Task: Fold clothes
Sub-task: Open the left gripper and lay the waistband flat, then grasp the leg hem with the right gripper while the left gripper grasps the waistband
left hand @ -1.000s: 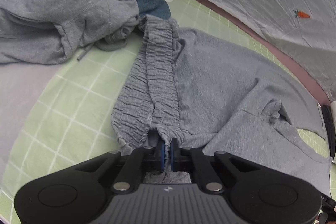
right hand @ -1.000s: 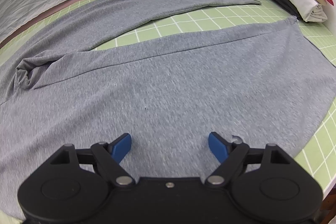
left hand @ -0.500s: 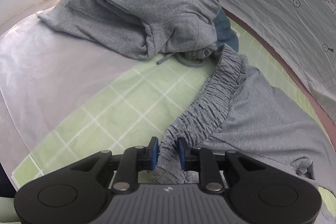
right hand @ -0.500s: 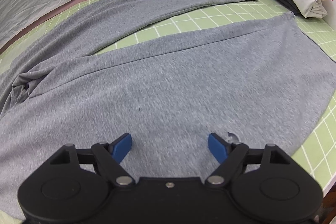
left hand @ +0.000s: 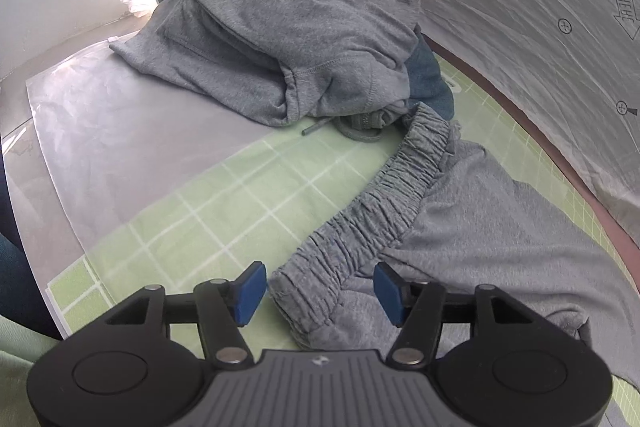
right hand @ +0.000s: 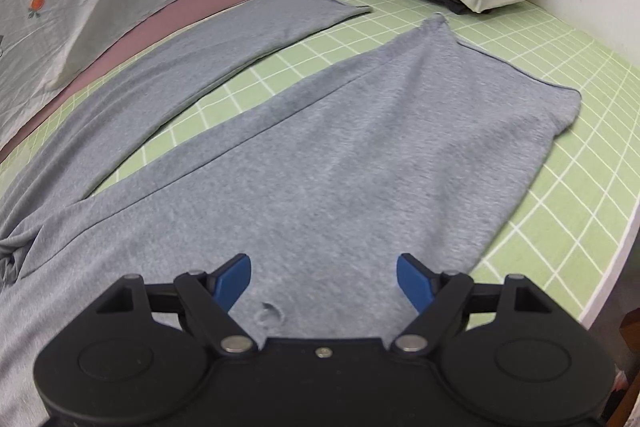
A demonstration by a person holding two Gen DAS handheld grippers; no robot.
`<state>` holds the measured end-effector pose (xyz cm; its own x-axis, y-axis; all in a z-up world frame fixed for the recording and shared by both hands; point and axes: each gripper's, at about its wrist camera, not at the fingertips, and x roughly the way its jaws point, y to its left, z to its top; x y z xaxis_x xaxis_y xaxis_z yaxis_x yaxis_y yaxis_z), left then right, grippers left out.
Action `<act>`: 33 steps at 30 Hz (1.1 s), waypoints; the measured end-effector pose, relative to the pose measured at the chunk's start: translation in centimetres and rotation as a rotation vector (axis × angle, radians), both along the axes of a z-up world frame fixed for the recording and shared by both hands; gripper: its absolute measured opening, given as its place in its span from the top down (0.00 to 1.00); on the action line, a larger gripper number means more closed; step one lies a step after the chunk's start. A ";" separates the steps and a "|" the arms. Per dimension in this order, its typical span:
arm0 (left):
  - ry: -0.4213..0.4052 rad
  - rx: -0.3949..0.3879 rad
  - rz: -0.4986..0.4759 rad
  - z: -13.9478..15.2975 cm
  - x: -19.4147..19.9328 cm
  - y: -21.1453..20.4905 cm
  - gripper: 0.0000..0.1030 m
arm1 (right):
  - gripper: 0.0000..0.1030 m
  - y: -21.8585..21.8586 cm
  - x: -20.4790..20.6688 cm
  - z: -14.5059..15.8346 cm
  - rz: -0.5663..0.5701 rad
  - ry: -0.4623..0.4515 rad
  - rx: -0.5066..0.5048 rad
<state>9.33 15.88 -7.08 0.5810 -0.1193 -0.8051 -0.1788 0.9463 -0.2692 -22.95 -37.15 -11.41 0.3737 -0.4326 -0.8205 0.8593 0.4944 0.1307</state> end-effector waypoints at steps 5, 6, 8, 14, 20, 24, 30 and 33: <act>0.006 -0.005 0.015 0.3 -3.1 -2.7 0.40 | 0.22 -3.3 -3.1 -0.2 -0.034 0.022 -0.032; 0.011 -0.005 0.018 0.3 -3.8 -3.3 0.40 | 0.22 -4.0 -3.6 -0.3 -0.031 0.031 -0.039; 0.019 -0.006 0.022 0.3 -5.3 -4.6 0.40 | 0.22 -5.6 -4.8 -0.6 -0.028 0.046 -0.049; 0.038 0.011 0.008 0.1 -9.1 -9.1 0.39 | 0.22 -11.0 -8.1 -1.3 -0.074 0.045 -0.043; 0.044 0.021 -0.012 0.0 -11.4 -13.0 0.39 | 0.22 -15.4 -9.7 -1.8 -0.081 0.053 -0.069; 0.049 0.023 -0.019 -0.2 -11.8 -15.0 0.39 | 0.22 -17.4 -10.1 -2.2 -0.089 0.059 -0.069; 0.059 0.019 -0.013 -0.4 -11.4 -16.6 0.39 | 0.21 -18.9 -10.2 -2.9 -0.107 0.062 -0.059; 0.068 0.019 -0.013 -0.5 -10.8 -17.1 0.39 | 0.21 -19.0 -10.0 -3.0 -0.110 0.051 -0.061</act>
<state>-1.52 -1.21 -7.56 0.5235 -0.1108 -0.8448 -0.1833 0.9536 -0.2386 -32.94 -56.12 -14.43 0.2801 -0.5184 -0.8079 0.9134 0.4029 0.0582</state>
